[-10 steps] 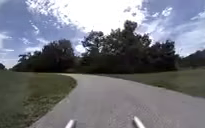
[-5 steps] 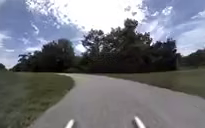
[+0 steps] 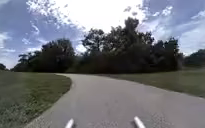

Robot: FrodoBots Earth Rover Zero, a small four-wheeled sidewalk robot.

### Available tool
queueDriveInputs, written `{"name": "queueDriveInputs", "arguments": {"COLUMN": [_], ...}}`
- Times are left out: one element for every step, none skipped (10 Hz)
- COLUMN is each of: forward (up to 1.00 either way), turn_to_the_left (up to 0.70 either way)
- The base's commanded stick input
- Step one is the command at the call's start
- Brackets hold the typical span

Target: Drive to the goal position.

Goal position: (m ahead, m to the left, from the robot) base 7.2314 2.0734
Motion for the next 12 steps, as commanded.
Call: {"name": "queueDriveInputs", "arguments": {"forward": [0.70,0.70,0.70,0.70,0.70,0.70,0.70,0.70,0.70,0.70,0.70,0.70], "turn_to_the_left": [0.00,0.00,0.00,0.00,0.00,0.00,0.00,0.00,0.00,0.00,0.00,0.00]}}
